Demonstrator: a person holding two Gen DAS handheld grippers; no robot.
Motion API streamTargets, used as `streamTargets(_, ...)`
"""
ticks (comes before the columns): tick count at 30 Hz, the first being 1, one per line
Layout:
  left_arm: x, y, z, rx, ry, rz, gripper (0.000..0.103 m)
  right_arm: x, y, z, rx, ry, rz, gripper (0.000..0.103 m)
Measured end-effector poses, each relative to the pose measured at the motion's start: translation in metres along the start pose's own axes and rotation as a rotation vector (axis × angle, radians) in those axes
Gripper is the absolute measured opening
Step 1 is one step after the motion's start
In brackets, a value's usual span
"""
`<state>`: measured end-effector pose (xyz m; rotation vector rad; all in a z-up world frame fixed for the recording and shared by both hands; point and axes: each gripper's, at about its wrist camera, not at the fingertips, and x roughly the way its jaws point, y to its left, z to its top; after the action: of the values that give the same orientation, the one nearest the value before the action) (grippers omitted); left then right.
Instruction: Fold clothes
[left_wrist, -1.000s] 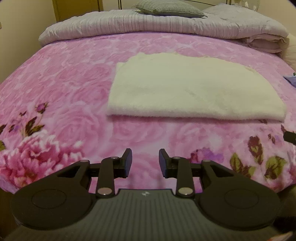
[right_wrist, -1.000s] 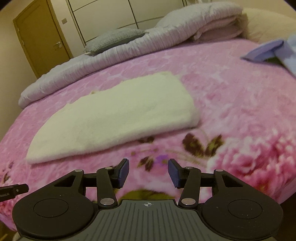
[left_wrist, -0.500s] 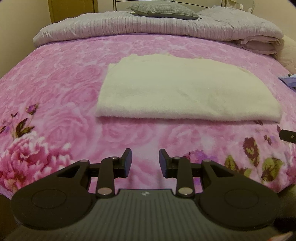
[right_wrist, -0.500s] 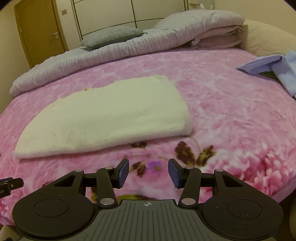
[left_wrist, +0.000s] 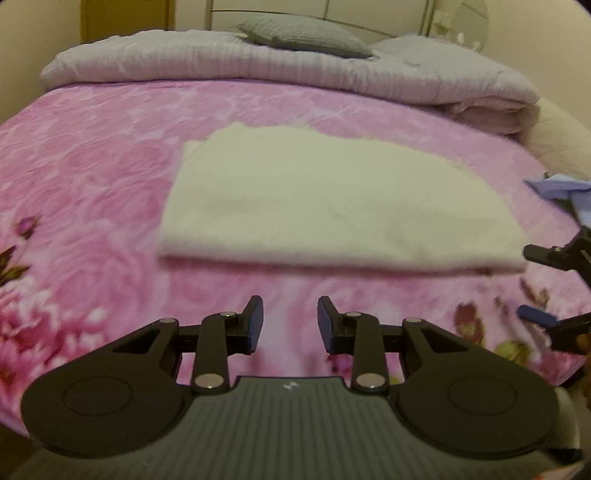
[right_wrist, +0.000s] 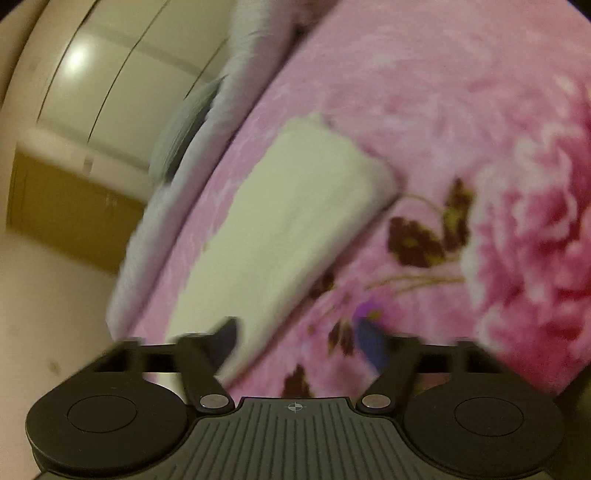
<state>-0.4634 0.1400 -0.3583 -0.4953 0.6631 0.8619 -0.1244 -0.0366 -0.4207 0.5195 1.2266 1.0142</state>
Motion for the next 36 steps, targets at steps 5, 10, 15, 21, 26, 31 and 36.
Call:
streamTargets(5, 0.026, -0.018, 0.02, 0.054, -0.022, -0.103, 0.028, 0.013, -0.007, 0.016, 0.064, -0.043, -0.007, 0.083)
streamTargets(10, 0.057, -0.049, 0.048, 0.125, -0.07, -0.176, 0.028, 0.026, -0.01, 0.028, 0.095, -0.087, -0.024, 0.082)
streamTargets(15, 0.094, -0.074, 0.069, 0.181, -0.089, -0.138, 0.028, 0.031, -0.009, 0.031, 0.092, -0.139, -0.043, 0.082)
streamTargets(21, 0.122, -0.081, 0.067, 0.259, -0.057, -0.106, 0.028, 0.031, -0.007, 0.03, 0.097, -0.183, -0.063, 0.082)
streamTargets(26, 0.099, -0.052, 0.071, 0.19, -0.095, -0.109, 0.028, 0.033, -0.003, 0.032, 0.094, -0.221, -0.092, 0.081)
streamTargets(31, 0.09, -0.007, 0.069, 0.1, -0.08, -0.057, 0.026, 0.04, -0.004, 0.035, 0.128, -0.264, -0.087, 0.081)
streamTargets(36, 0.092, 0.018, 0.068, 0.035, -0.063, -0.073, 0.022, 0.05, -0.01, 0.039, 0.176, -0.281, -0.027, 0.07)
